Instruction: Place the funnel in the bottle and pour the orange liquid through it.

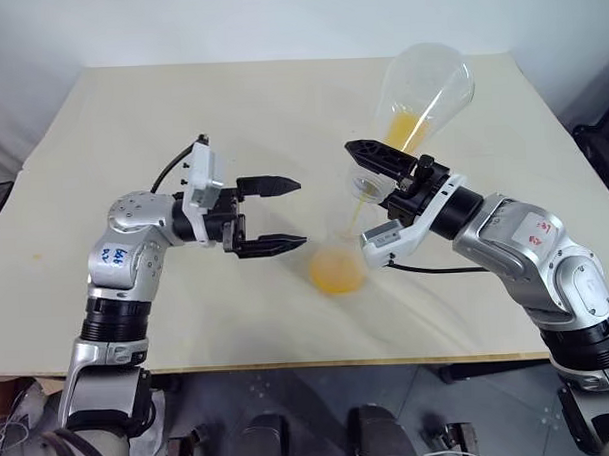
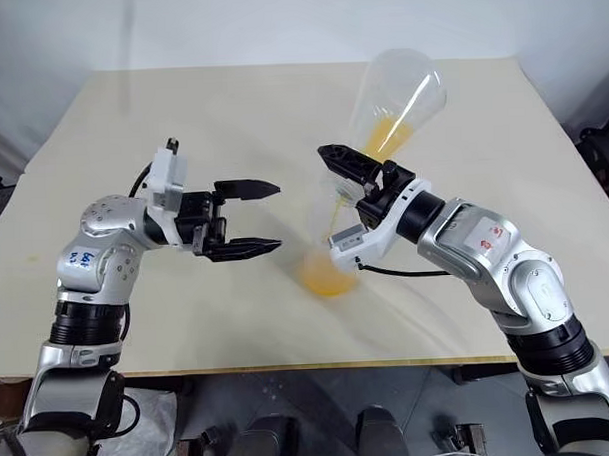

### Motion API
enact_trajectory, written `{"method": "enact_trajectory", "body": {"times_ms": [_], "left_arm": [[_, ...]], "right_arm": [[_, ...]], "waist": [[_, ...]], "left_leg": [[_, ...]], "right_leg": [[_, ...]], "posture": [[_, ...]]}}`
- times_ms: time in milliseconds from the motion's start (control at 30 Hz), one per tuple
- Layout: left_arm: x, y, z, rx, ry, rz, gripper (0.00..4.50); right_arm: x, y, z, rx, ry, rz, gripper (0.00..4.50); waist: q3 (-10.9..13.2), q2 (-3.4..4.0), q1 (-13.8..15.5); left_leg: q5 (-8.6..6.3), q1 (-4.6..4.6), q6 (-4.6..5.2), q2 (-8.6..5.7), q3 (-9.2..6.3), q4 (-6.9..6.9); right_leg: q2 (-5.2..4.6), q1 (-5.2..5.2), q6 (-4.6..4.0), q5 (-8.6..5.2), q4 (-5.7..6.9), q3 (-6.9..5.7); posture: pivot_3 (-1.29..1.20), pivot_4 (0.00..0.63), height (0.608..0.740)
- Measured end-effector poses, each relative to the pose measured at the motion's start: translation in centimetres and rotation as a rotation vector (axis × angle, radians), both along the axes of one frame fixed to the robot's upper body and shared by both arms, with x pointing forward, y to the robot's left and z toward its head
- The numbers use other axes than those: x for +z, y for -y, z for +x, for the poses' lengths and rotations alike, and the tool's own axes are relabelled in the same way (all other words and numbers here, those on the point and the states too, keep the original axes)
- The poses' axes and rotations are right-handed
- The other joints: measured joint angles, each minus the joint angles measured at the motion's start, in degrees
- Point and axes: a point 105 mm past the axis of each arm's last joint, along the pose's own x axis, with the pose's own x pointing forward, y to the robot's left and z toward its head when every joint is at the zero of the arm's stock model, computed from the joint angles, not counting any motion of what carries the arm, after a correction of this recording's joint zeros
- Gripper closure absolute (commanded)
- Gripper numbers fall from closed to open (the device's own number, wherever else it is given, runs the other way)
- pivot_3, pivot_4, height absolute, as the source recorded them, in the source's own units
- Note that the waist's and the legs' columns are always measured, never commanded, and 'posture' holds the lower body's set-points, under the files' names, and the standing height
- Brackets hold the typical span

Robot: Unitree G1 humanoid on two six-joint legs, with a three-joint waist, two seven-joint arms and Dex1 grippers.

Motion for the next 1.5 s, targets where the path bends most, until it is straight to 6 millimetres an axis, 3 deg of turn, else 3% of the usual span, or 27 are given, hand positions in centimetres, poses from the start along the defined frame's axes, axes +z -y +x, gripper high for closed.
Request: {"method": "enact_trajectory", "body": {"times_ms": [1500], "left_arm": [[-0.56, -0.89, -0.43, 0.022, -0.007, 0.006, 0.00]], "right_arm": [[0.23, 0.08, 0.47, -0.004, 0.038, -0.028, 1.66]], "waist": [[0.0, 0.00, 0.0]], "left_leg": [[0.00, 0.00, 0.00, 0.00, 0.00, 0.00]], "right_leg": [[0.00, 0.00, 0.00, 0.00, 0.00, 0.02]], "posture": [[0.00, 0.150, 0.740]]}}
